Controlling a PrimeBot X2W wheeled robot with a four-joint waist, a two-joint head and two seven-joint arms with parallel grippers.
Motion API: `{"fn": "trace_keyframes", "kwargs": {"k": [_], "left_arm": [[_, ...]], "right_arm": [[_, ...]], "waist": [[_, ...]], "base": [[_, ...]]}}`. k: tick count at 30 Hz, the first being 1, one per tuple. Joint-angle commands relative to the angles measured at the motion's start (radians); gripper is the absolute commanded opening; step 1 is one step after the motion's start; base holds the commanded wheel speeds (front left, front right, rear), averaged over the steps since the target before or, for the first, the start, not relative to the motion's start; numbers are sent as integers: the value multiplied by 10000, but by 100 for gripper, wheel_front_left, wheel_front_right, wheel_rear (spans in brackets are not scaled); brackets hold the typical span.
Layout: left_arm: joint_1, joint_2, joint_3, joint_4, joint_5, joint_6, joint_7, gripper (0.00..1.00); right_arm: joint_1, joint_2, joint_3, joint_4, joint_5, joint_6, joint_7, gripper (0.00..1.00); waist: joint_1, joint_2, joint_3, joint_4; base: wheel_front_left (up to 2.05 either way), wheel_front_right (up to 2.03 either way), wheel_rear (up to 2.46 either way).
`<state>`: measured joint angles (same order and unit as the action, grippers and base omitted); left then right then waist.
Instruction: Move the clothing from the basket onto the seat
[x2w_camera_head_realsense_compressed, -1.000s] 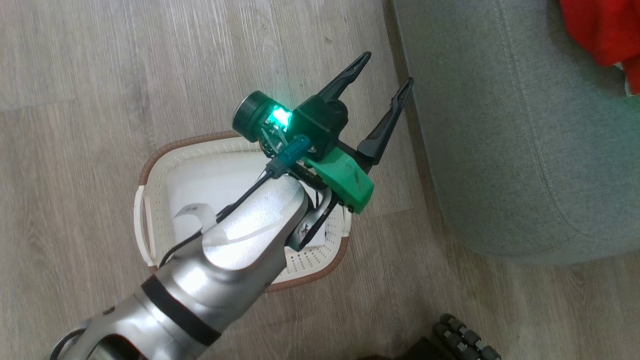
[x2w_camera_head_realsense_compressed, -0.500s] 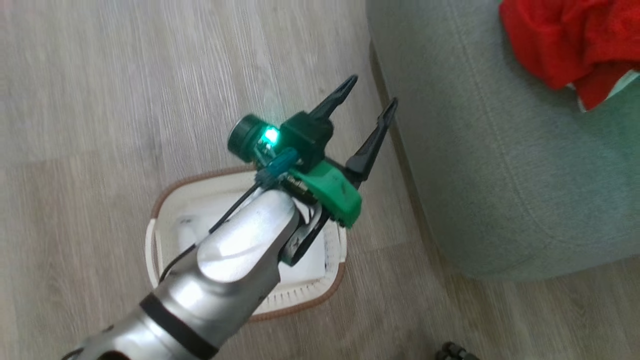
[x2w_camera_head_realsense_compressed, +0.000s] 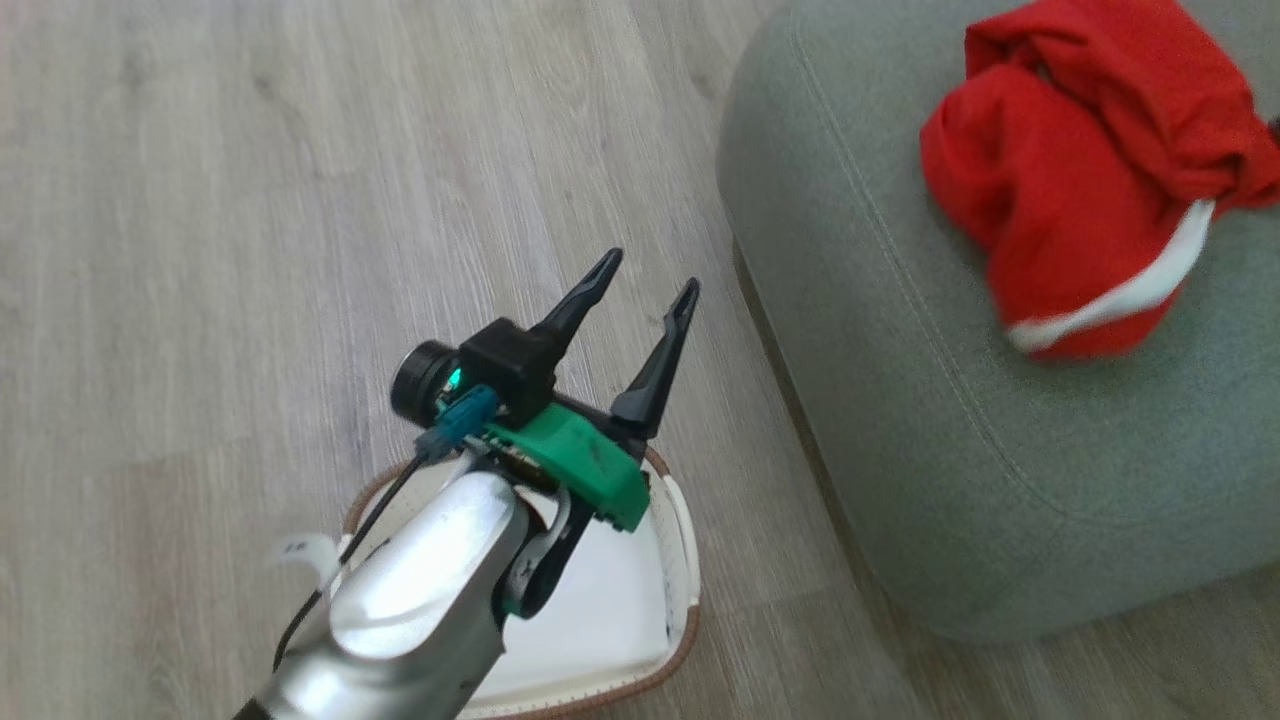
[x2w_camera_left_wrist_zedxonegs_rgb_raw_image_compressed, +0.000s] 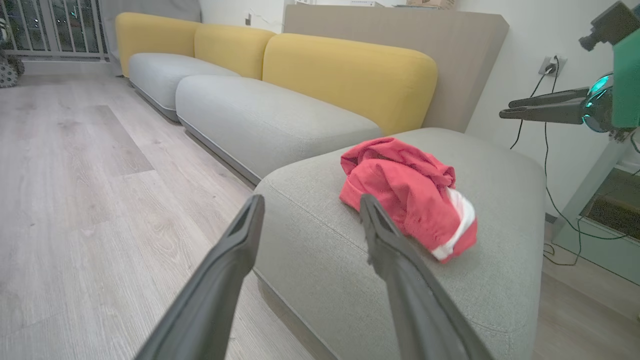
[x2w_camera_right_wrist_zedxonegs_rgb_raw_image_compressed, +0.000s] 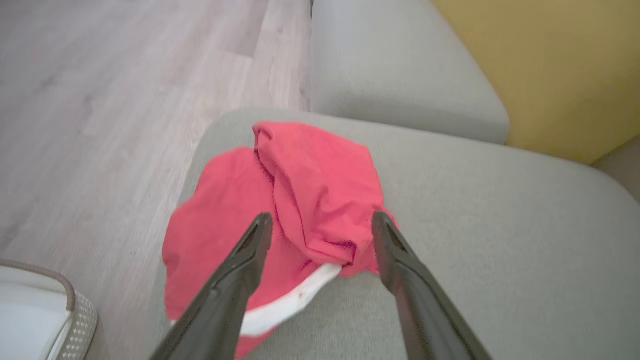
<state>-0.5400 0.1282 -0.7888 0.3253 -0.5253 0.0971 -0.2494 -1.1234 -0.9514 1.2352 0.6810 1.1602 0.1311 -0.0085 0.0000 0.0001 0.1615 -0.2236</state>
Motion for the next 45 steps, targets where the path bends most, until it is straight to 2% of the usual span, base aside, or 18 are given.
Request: {"fn": "trace_keyframes", "kwargs": {"k": [1,10,13,17,20,25,30,31,32,37,42,45], "left_arm": [[-158,205,471,-405,-84,18,-123,100],[835,665,1131,-1143,-163,185,-123,100],[1179,818,1365,-1370,-212,286,-123,100],[1592,1051,1676,-1625,-248,465,-123,100],[1872,1274,1916,-1794,-217,633,-124,100],[2338,1408,2292,-2126,-205,923,-124,100],[2876,1448,2759,-2303,-23,1302,-124,100],[3002,1415,2902,-2329,-11,1369,-124,100],[3002,1415,2902,-2329,-11,1369,-124,100],[3703,1203,3569,-2310,157,1414,-124,100],[4194,777,4365,-2546,621,965,-124,100],[4404,451,4928,-2691,1073,599,-124,100]], "right_arm": [[-89,-433,-56,-117,17,-4,-330,100],[620,-513,-421,-816,136,-4,-2343,100],[1286,-484,-1122,-1201,172,-4,-2515,100],[2595,-271,-3258,-1708,-661,-4,-2527,100],[4009,285,-5198,-2203,-1507,-4,-2529,100],[6543,1565,-8027,-3159,-3179,-4,-2530,100],[8479,3043,-10070,-4317,-4594,-4,-2531,100],[8785,3312,-10328,-4548,-4843,-4,-2531,100],[8785,3312,-10328,-4548,-4843,-4,-2531,100],[10109,4577,-11302,-5449,-5758,-4,-2531,100],[10940,5415,-11676,-5824,-6465,-4,-2532,100],[11098,5630,-11549,-6009,-6812,-4,-2532,100]], "waist": [[0,-1,-324,130],[0,-1,-1092,745],[0,-1,-1318,1002],[0,-1,-1491,1316],[0,-1,-1579,1490],[0,-1,-1628,1785],[0,-1,-1649,1988],[0,-1,-1662,2031],[0,-1,-1662,2031],[0,-1,-1708,2263],[0,-1,-1614,2531],[0,-1,-1590,2624]], "base": [[0,0,0],[0,0,0],[0,0,0],[0,0,0],[0,0,0],[0,0,0],[0,0,0],[0,0,0],[0,0,0],[0,0,0],[0,0,0],[0,0,0]]}}
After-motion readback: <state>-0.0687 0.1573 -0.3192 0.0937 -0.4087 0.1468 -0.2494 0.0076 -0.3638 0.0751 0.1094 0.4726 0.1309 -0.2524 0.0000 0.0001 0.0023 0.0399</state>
